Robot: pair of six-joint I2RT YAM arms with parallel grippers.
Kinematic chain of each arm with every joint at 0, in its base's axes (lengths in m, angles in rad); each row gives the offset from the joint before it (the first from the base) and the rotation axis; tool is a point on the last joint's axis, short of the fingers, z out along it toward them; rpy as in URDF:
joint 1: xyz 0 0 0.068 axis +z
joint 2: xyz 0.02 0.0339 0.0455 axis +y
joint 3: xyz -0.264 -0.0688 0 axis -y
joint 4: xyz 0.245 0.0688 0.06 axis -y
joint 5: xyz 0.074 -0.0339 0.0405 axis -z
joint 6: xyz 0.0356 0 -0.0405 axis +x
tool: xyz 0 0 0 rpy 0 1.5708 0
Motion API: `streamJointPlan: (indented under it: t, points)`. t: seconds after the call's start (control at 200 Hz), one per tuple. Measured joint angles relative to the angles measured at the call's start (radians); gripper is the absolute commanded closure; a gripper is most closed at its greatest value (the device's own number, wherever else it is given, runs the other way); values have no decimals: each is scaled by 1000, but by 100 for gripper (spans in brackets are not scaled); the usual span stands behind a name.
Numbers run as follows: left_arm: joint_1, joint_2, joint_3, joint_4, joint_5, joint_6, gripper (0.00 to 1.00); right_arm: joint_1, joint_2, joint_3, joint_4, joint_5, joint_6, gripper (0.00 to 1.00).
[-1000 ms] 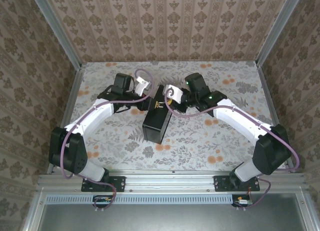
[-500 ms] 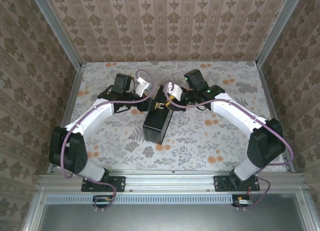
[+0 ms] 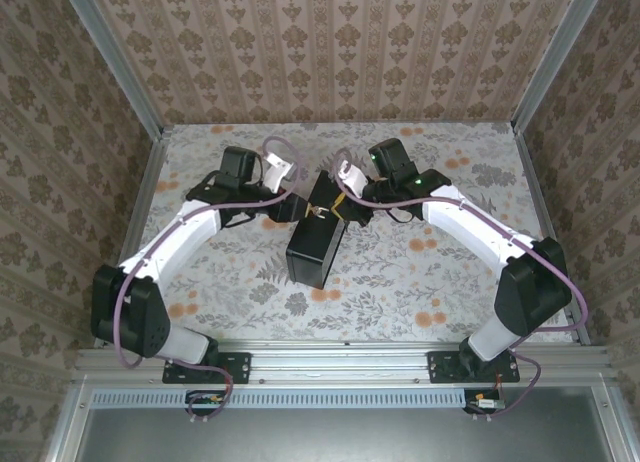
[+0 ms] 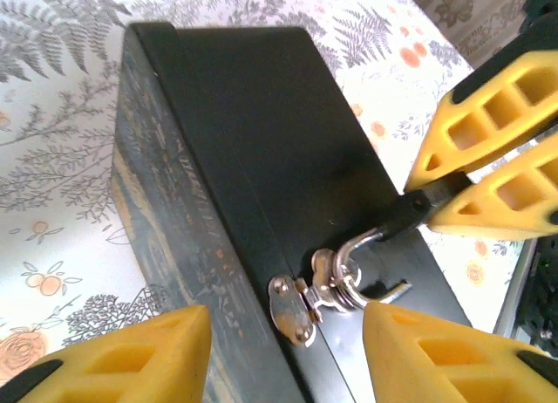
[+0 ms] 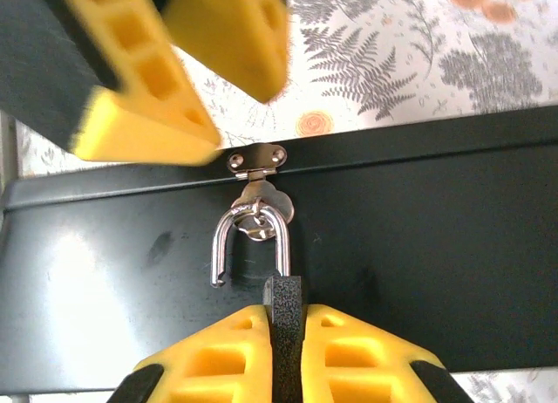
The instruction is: Unlock the padlock with the key
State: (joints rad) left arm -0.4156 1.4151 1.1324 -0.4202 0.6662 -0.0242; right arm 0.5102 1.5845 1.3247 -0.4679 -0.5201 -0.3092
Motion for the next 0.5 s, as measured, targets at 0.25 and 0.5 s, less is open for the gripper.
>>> streamJointPlan:
  t: [0.25, 0.5]
  points:
    - [-98, -67, -66, -25, 27, 20, 52, 37, -48, -28, -3, 127, 303, 100]
    - [-99, -99, -126, 56, 16, 8, 55, 83, -86, -72, 46, 221, 604, 100]
